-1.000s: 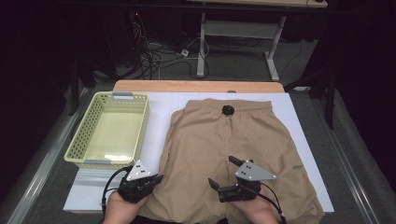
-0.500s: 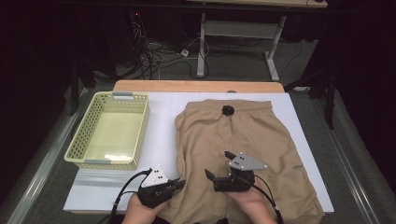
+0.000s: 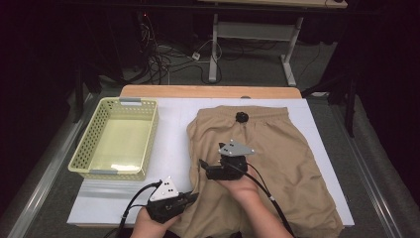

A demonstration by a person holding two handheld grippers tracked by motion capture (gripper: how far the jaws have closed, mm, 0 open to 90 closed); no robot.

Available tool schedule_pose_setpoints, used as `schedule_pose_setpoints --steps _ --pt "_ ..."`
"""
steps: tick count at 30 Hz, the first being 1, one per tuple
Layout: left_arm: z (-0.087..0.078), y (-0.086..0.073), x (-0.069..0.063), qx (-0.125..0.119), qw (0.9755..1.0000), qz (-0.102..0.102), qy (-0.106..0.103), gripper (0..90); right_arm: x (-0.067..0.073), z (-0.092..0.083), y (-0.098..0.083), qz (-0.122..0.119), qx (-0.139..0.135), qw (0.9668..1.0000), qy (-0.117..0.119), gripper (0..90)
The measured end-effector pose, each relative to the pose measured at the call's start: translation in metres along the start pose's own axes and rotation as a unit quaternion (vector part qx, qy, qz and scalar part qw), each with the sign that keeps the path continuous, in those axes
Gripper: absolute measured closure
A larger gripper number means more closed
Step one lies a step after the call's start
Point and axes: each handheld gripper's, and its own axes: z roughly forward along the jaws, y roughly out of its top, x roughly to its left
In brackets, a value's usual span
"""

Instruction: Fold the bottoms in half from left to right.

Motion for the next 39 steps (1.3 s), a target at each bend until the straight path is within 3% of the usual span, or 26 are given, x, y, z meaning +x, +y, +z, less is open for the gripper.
schedule_pose_setpoints --steps 9,18,22,29,35,39 --pt "0.003 0.0 -0.002 0.002 1.0 0.006 -0.001 84.8 0.0 0.048 0.018 0.0 0.032 0.9994 -0.009 20.3" --pt "0.002 0.001 -0.002 -0.003 1.0 0.003 -0.002 84.8 0.005 0.086 0.037 -0.004 0.057 0.9983 -0.013 28.6" --pt "0.0 0.001 -0.002 -0.005 1.0 0.005 -0.001 84.8 0.004 0.098 0.039 0.007 0.072 0.9972 -0.019 34.0" --pt "-0.004 0.001 -0.001 -0.008 1.0 0.005 0.004 84.8 0.001 0.107 0.037 0.023 0.093 0.9951 -0.022 54.9" --pt "-0.007 0.001 0.001 -0.014 0.9999 -0.002 0.006 84.8 0.0 0.103 0.037 0.001 0.09 0.9957 -0.019 83.2" --pt "-0.009 0.002 0.0 -0.02 0.9998 0.001 0.006 84.8 -0.003 0.097 0.037 -0.003 0.078 0.9969 -0.004 89.0"
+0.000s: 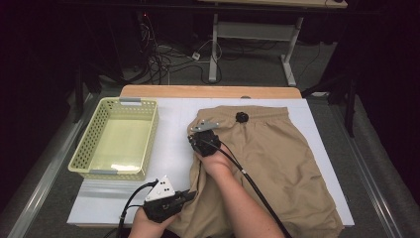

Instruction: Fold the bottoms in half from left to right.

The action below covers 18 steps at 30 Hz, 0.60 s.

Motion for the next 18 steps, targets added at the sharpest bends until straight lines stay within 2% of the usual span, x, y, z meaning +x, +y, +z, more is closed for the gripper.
schedule_pose_setpoints --steps 7,12,15,18 --pt "-0.001 0.004 -0.007 -0.012 0.9999 0.005 -0.004 84.7 -0.008 -0.025 0.003 -0.003 -0.034 0.9993 -0.019 89.2" --pt "0.002 0.009 -0.022 -0.022 0.9994 0.023 -0.012 84.6 -0.014 -0.05 -0.007 0.005 -0.059 0.9978 -0.03 89.2" --pt "0.006 0.012 -0.031 -0.021 0.9991 0.033 -0.016 84.6 -0.021 -0.064 -0.015 0.013 -0.064 0.9975 -0.025 89.1" --pt "0.006 0.016 -0.04 -0.022 0.9983 0.052 -0.015 84.6 -0.029 -0.079 -0.023 0.023 -0.072 0.9969 -0.022 89.1"
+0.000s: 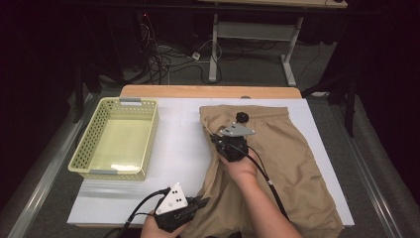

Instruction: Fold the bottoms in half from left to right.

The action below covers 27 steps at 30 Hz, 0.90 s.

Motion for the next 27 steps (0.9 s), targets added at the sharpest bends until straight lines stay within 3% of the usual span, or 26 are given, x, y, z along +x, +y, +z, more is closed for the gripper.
schedule_pose_setpoints --steps 9,15,21,27 --pt "0.009 0.019 -0.01 0.001 0.9997 0.018 -0.015 84.6 -0.022 -0.038 -0.008 0.011 -0.018 0.9997 -0.012 89.1" --pt "0.024 0.044 -0.02 -0.011 0.9983 0.046 -0.035 84.6 -0.039 -0.064 -0.004 0.012 -0.036 0.9988 -0.033 89.0" --pt "0.048 0.068 -0.032 -0.021 0.9966 0.056 -0.058 84.5 -0.062 -0.093 -0.004 0.016 -0.042 0.997 -0.063 89.0" --pt "0.084 0.081 -0.046 -0.019 0.9943 0.061 -0.085 84.5 -0.088 -0.119 -0.013 0.014 -0.035 0.9948 -0.094 89.0"
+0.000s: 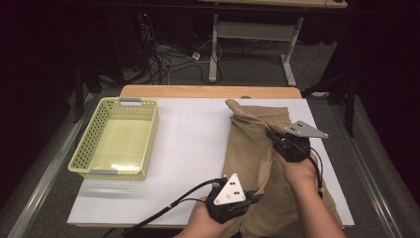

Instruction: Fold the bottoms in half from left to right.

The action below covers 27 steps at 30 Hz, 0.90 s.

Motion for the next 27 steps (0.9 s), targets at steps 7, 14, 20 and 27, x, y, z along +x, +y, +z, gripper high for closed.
schedule_pose_setpoints --steps 7,14,20,27 --pt "0.046 -0.003 -0.006 0.016 0.9994 -0.015 -0.026 84.4 -0.031 -0.009 -0.032 0.021 0.02 0.9993 -0.024 89.0" --pt "0.058 -0.013 -0.006 0.026 0.9988 -0.033 -0.026 64.9 -0.042 -0.003 -0.074 0.053 0.046 0.9973 -0.024 88.9" --pt "0.02 -0.021 0.016 0.012 0.9988 -0.045 0.018 46.6 -0.038 -0.003 -0.077 0.052 0.039 0.9977 -0.02 88.9" --pt "-0.036 -0.052 0.055 0.019 0.9932 -0.078 0.084 33.2 -0.034 -0.002 -0.073 0.045 0.043 0.9978 -0.024 88.9"
